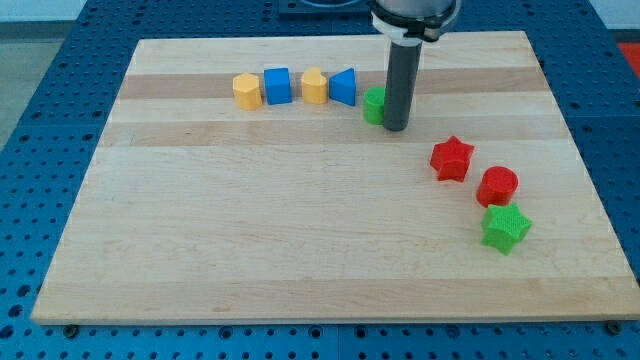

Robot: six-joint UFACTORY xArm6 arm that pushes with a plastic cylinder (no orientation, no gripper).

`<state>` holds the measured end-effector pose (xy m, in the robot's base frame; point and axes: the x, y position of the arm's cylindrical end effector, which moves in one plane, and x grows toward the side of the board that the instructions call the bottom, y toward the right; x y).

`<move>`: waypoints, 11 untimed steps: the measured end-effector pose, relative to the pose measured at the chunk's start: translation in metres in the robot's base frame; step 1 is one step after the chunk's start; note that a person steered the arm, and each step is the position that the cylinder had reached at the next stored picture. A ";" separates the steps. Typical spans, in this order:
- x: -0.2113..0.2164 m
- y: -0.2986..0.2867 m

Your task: Nudge the green circle up a bit

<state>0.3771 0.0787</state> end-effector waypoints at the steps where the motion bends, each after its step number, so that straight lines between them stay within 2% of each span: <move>1: -0.001 0.000; 2: -0.031 0.000; 3: -0.030 0.000; 5: 0.047 -0.021; 6: 0.046 -0.038; 8: -0.009 -0.035; 11: -0.020 -0.035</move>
<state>0.3567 0.0442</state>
